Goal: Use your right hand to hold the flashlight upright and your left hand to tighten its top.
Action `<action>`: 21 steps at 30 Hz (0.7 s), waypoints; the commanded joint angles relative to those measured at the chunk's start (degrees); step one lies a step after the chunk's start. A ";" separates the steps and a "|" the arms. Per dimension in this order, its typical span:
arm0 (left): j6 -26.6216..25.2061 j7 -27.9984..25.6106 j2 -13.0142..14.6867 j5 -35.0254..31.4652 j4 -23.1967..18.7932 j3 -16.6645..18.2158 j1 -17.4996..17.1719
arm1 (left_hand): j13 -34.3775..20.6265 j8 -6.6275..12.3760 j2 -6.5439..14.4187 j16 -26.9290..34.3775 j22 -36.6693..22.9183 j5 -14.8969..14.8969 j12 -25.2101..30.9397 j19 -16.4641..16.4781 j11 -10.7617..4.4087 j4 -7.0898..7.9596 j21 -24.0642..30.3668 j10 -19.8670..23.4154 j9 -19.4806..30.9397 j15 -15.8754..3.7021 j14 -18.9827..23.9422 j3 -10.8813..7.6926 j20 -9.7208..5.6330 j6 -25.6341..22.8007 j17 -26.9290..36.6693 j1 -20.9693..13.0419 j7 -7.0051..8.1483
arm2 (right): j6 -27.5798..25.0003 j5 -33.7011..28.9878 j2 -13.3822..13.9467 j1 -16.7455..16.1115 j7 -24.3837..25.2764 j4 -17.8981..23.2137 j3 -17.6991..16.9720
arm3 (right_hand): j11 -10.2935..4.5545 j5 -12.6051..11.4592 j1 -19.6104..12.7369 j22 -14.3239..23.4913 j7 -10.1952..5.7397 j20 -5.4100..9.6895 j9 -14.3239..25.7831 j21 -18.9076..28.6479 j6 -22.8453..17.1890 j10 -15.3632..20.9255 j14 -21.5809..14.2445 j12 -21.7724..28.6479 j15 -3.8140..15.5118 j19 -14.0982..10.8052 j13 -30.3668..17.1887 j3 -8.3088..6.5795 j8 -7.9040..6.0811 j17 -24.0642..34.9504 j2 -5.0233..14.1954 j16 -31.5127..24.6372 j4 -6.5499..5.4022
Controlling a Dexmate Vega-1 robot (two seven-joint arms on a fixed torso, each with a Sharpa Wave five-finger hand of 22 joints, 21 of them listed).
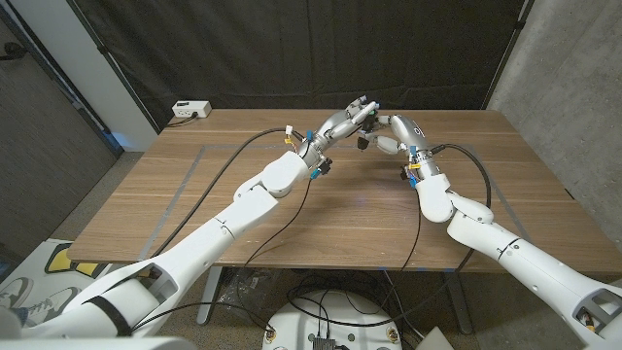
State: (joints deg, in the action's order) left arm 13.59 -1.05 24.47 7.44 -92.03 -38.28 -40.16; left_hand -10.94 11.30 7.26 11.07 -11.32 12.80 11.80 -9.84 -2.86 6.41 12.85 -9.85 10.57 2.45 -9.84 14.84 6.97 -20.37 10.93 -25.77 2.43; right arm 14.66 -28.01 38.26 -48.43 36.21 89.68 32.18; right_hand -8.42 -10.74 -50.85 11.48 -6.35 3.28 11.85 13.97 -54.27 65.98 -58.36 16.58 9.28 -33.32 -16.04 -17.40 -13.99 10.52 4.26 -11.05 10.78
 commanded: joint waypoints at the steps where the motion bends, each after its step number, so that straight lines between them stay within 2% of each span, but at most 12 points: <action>1: -3.05 -5.03 2.53 -0.89 -5.22 2.69 -3.67 | -0.12 -0.18 0.26 0.20 -0.12 0.33 0.42 -13.59 0.34 -0.07 0.36 -1.43 0.16 -0.57 -6.14 0.51 -0.31 0.34 0.13 -0.31 -0.25 | 0.09 0.61 -0.79 0.88 -0.06 -1.74 0.12 | -3.35 -0.46 -4.51 0.14 -5.68 3.56 0.30 0.02 -6.12 3.68 -0.38 0.26 4.25 0.32 -0.11 -4.24 -0.24 0.24 4.92 0.07 -4.08; 8: -3.48 -6.11 3.31 -0.91 -6.65 3.55 -4.61 | -0.12 -0.24 0.31 0.14 -0.12 0.34 0.37 -13.65 0.32 -0.07 0.34 -1.53 0.16 -0.50 -6.24 0.51 -0.29 0.57 0.12 -0.37 -0.17 | 0.14 0.84 -1.69 2.09 -0.04 -3.49 0.78 | -3.35 -0.47 -4.58 0.14 -5.67 3.56 0.29 0.01 -6.09 3.73 -0.37 0.26 4.21 0.33 -0.16 -4.24 -0.23 0.24 4.89 0.06 -4.04; 15: -3.04 -6.39 3.09 -0.13 -6.24 3.73 -5.14 | -0.12 -0.14 0.37 0.14 -0.11 0.35 0.35 -13.59 0.35 -0.09 0.36 -1.57 0.16 -0.54 -6.18 0.51 -0.27 0.43 0.11 -0.47 -0.18 | 0.21 0.78 -2.51 3.61 0.10 -5.39 1.62 | -3.29 -0.47 -4.59 0.14 -5.67 3.59 0.29 0.00 -6.08 3.74 -0.43 0.25 4.21 0.37 -0.21 -4.23 -0.23 0.26 4.91 0.03 -4.06; 21: -3.38 -6.19 3.35 0.62 -6.29 3.82 -5.68 | -0.11 -0.34 0.45 0.17 -0.10 0.38 0.36 -13.34 0.21 -0.14 0.46 -1.51 0.15 -0.57 -6.01 0.47 -0.16 1.03 0.10 -0.65 0.72 | 0.41 0.75 -3.06 4.86 0.24 -6.86 2.37 | -3.30 -0.47 -4.58 0.14 -5.68 3.57 0.29 0.02 -6.01 3.75 -0.47 0.24 4.22 0.32 -0.24 -4.21 -0.20 0.26 4.90 0.01 -4.08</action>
State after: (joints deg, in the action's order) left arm 10.76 -6.19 27.32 6.75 -97.72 -35.04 -44.68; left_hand -10.94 10.97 7.51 11.06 -11.32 12.80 11.80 -9.84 -2.85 6.40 12.85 -9.84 10.57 2.45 -9.84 14.84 6.97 -19.43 10.94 -26.01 2.74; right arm 14.83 -27.31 36.79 -46.52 36.15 86.56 32.88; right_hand -8.42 -10.83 -50.92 11.48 -6.35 3.28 11.85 13.97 -54.27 65.98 -58.36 16.54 9.28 -33.32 -16.11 -17.32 -13.91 10.51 4.18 -11.05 10.70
